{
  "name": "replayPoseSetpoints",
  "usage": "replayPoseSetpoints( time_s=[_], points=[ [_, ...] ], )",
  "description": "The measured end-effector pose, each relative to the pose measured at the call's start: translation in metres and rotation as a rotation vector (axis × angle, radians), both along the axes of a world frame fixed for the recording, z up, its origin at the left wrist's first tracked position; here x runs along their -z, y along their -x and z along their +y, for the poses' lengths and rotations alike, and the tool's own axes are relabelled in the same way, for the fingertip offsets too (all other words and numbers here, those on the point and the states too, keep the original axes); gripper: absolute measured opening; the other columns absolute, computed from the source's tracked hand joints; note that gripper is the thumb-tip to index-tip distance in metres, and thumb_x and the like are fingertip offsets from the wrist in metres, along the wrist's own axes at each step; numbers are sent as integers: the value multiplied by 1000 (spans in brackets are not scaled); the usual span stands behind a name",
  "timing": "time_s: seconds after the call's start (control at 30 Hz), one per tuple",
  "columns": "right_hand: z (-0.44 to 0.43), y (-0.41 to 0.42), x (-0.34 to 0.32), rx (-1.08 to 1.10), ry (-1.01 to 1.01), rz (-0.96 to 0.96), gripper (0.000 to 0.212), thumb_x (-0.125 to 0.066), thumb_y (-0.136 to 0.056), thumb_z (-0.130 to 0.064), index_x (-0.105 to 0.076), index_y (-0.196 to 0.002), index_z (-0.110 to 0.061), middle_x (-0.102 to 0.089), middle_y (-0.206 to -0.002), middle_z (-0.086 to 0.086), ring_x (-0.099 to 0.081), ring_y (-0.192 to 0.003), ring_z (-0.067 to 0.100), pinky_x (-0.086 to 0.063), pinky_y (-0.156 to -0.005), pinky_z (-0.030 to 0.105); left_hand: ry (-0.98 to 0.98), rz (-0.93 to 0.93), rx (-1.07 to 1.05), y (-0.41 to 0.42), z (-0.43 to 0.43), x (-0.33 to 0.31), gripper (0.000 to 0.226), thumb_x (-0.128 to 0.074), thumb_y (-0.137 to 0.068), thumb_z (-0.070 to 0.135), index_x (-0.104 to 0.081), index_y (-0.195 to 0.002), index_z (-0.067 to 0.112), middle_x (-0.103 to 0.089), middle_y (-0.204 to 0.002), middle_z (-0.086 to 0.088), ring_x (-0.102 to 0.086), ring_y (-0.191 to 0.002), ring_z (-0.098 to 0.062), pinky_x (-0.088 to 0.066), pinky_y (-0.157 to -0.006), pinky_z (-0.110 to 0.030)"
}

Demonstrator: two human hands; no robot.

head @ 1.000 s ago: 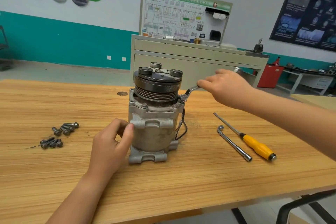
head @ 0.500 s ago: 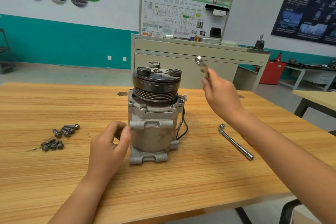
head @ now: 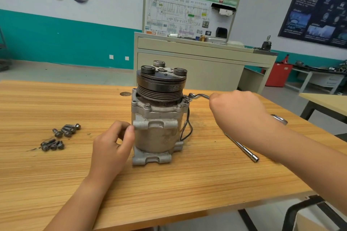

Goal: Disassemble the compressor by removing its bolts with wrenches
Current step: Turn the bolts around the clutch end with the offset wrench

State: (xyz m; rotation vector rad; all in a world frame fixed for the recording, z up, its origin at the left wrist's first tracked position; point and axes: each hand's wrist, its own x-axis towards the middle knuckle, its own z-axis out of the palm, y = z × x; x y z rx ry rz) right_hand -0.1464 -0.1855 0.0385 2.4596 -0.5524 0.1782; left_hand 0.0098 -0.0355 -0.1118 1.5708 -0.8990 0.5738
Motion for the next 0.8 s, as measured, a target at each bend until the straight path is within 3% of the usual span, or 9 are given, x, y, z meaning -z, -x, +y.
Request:
replayPoseSetpoints(
  time_s=[0.13,0.3,0.47,0.6,0.8],
  points=[
    [17,-5,-6,-40,30,107,15,-43,-90,2,-47,-100,-10,-25,-60,0,-34,-59,21,-26,-41,27,1,0,2,-1,0,0,24,-40,-84,39,-54,-73,23,-57,-59,10,-56,-66,-3,-37,-57,-10],
    [15,0,-8,-54,70,104,17,-44,-89,0,-35,-83,-14,-27,-59,-2,-26,-48,16,-26,-42,27,-2,12,5,-1,0,1,18,-40,-83,41,-49,-70,33,-57,-59,3,-56,-65,-4,-37,-57,-10],
    [4,4,-7,-40,56,64,17,-43,-89,-2,-34,-81,-15,-30,-58,-2,-29,-48,15,-23,-40,24,0,9,-1,-2,-1,1,23,-40,-83,40,-52,-70,27,-56,-56,7,-55,-64,-4,-37,-56,-12],
    [2,5,-6,-20,24,42,29,-42,-89,-3,-27,-68,-17,-31,-58,-3,-26,-47,12,-22,-40,24,-2,18,3,-2,0,1,26,-40,-83,41,-54,-71,23,-56,-58,9,-55,-65,-4,-37,-56,-11],
    [2,9,-10,16,55,-27,18,-43,-90,-7,-34,-78,-16,-30,-57,-1,-25,-46,14,-18,-39,25,-5,16,9,-1,0,0,22,-40,-83,41,-52,-71,27,-55,-57,9,-56,-64,-4,-37,-56,-11]
  ],
)
